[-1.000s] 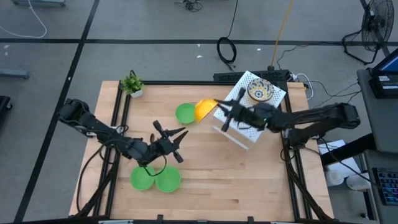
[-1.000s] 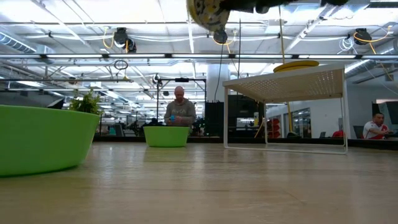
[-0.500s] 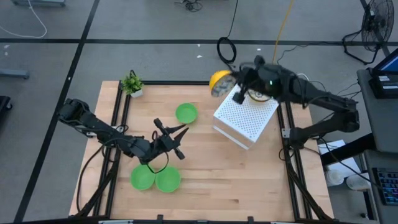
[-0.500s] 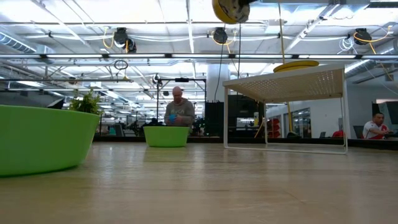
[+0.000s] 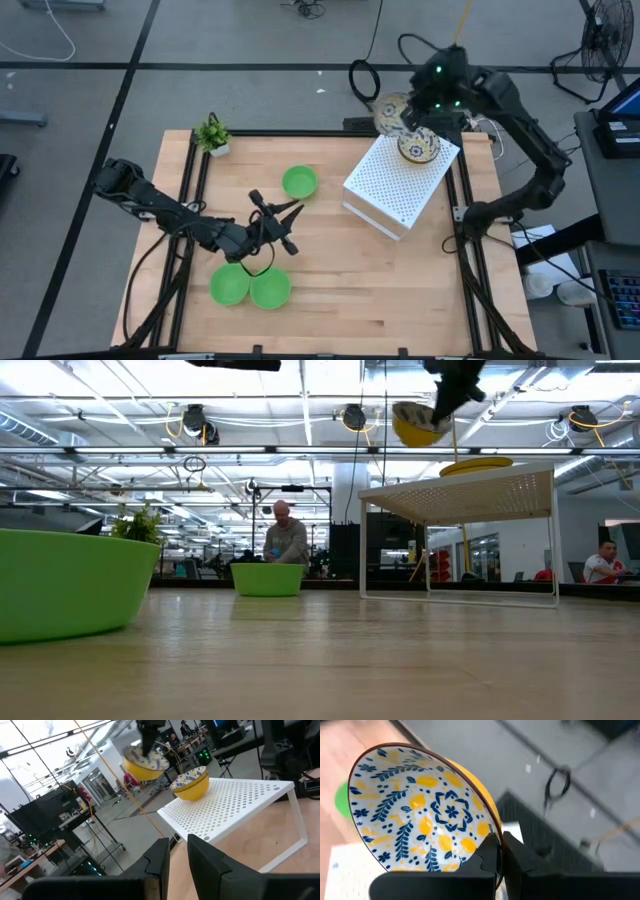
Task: Pick & Place Mini bowls
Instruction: Stack the right yellow patterned bowl on top of the other yellow patterned bowls on the shelf
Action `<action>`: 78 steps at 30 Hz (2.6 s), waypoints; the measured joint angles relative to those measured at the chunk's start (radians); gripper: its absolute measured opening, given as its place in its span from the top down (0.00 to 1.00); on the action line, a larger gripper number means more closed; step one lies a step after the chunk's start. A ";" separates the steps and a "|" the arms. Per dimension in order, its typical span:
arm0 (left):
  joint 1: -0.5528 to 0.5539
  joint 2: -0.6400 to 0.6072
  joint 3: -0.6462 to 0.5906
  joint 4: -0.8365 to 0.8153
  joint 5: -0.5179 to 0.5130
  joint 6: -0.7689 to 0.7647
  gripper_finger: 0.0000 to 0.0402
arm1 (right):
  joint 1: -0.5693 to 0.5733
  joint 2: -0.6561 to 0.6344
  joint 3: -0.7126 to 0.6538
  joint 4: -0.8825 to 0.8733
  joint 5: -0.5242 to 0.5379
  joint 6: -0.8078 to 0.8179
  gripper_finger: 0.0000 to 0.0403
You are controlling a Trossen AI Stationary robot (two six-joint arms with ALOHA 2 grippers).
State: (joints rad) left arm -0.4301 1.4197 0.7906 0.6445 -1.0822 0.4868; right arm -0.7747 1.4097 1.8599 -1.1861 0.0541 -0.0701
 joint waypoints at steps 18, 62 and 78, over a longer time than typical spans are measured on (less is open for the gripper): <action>0.000 0.000 0.000 0.001 0.000 -0.003 0.82 | -0.214 0.016 0.011 -0.310 -0.134 -0.028 1.00; 0.000 0.000 0.000 -0.006 -0.001 -0.004 0.82 | -0.157 0.109 -0.087 -0.333 -0.002 0.003 0.65; 0.000 0.000 0.000 -0.007 -0.001 -0.011 0.82 | -0.140 0.040 -0.087 -0.319 0.024 -0.055 0.90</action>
State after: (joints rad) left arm -0.4301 1.4197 0.7905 0.6374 -1.0828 0.4754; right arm -0.9150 1.4493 1.7725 -1.5056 0.0783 -0.1252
